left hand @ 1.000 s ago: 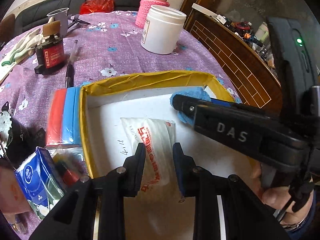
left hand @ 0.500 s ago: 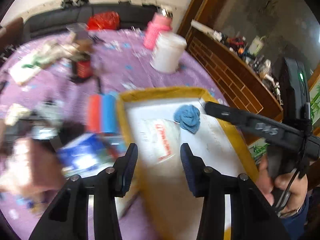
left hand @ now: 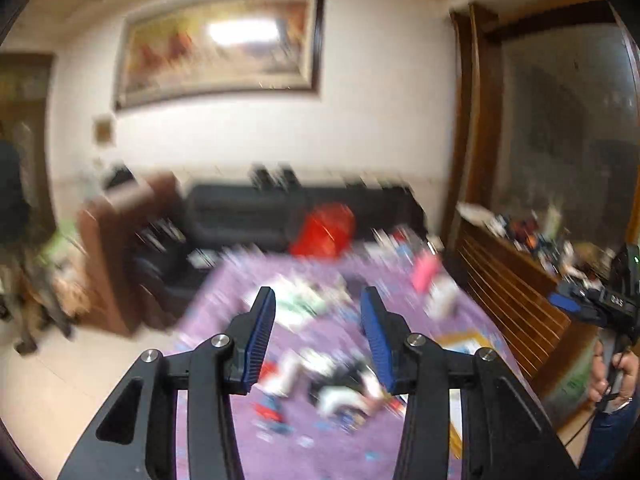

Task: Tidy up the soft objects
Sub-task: 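Lift both tools away from tray back over the table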

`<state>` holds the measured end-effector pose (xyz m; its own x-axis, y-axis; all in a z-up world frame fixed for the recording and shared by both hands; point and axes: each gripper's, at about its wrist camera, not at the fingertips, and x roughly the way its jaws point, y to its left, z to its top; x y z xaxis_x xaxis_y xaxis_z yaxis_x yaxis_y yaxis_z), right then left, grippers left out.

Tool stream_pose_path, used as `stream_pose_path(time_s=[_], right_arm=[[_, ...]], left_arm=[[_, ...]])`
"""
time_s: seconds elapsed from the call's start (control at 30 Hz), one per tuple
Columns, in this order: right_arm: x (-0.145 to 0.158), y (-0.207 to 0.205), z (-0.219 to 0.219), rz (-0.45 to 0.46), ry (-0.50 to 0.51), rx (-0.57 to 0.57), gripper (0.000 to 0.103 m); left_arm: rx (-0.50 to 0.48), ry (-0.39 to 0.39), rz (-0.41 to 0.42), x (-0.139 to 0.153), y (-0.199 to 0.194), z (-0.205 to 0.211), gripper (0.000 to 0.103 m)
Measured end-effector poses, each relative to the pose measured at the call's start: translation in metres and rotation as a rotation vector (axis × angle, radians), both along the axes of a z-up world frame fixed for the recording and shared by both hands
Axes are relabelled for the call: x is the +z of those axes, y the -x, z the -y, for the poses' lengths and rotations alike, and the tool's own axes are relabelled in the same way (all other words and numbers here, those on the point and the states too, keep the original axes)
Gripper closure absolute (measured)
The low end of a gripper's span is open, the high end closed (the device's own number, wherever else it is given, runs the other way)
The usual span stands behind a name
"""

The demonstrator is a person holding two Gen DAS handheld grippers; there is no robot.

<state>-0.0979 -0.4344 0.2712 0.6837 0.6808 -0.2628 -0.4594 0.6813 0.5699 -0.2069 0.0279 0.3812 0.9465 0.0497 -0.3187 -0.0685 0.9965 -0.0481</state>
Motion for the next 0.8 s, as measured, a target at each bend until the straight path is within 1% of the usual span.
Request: stream_pose_path(time_s=[0.03, 0.07, 0.1, 0.13, 0.17, 0.23, 0.27, 0.3, 0.33, 0.4, 0.43, 0.47, 0.53, 0.6, 0.63, 0.67, 0.73, 0.77, 0.8], right_arm=[[0.014, 0.007, 0.003, 0.016, 0.005, -0.018, 0.034], [0.032, 0.013, 0.009, 0.038, 0.006, -0.042, 0.034], [0.05, 0.02, 0.017, 0.063, 0.004, -0.069, 0.034], [0.072, 0.028, 0.026, 0.091, 0.004, -0.103, 0.034], [0.092, 0.036, 0.035, 0.12, -0.002, -0.134, 0.034], [0.124, 0.052, 0.052, 0.176, 0.001, -0.197, 0.034], [0.144, 0.062, 0.062, 0.214, 0.007, -0.237, 0.034], [0.165, 0.074, 0.076, 0.245, -0.009, -0.281, 0.034], [0.179, 0.083, 0.088, 0.262, -0.028, -0.315, 0.033], [0.214, 0.104, 0.114, 0.296, -0.036, -0.407, 0.031], [0.229, 0.112, 0.123, 0.307, -0.026, -0.438, 0.029], [0.251, 0.123, 0.134, 0.324, 0.006, -0.491, 0.029], [0.275, 0.136, 0.142, 0.336, 0.047, -0.555, 0.029], [0.304, 0.153, 0.148, 0.358, 0.095, -0.62, 0.029], [0.313, 0.159, 0.147, 0.369, 0.117, -0.635, 0.029], [0.321, 0.167, 0.142, 0.385, 0.151, -0.649, 0.029], [0.318, 0.174, 0.129, 0.407, 0.197, -0.627, 0.026], [0.312, 0.175, 0.117, 0.42, 0.23, -0.595, 0.025], [0.299, 0.175, 0.099, 0.431, 0.264, -0.556, 0.024]], left_arm=[[0.016, -0.012, 0.03, 0.018, 0.012, -0.003, 0.06], [0.042, -0.04, 0.077, 0.045, 0.03, -0.007, 0.06], [0.061, -0.064, 0.113, 0.064, 0.042, -0.007, 0.06], [0.094, -0.083, 0.17, 0.089, 0.059, -0.009, 0.06], [0.114, -0.086, 0.205, 0.104, 0.069, -0.009, 0.06], [0.15, -0.094, 0.272, 0.144, 0.089, -0.007, 0.06], [0.153, -0.093, 0.291, 0.16, 0.094, -0.003, 0.06], [0.152, -0.09, 0.309, 0.176, 0.099, 0.0, 0.06], [0.145, -0.08, 0.328, 0.193, 0.102, 0.005, 0.06], [0.122, -0.055, 0.353, 0.216, 0.107, 0.014, 0.06], [0.101, -0.039, 0.366, 0.229, 0.109, 0.022, 0.06], [0.081, -0.024, 0.376, 0.242, 0.111, 0.029, 0.06], [0.036, 0.004, 0.391, 0.266, 0.111, 0.051, 0.06], [-0.015, 0.015, 0.408, 0.28, 0.108, 0.075, 0.059], [-0.048, 0.016, 0.42, 0.284, 0.106, 0.088, 0.058], [-0.094, 0.011, 0.431, 0.284, 0.105, 0.103, 0.055], [-0.161, -0.015, 0.427, 0.269, 0.099, 0.13, 0.052], [-0.182, -0.022, 0.414, 0.259, 0.093, 0.138, 0.052], [-0.206, -0.024, 0.388, 0.248, 0.083, 0.143, 0.052]])
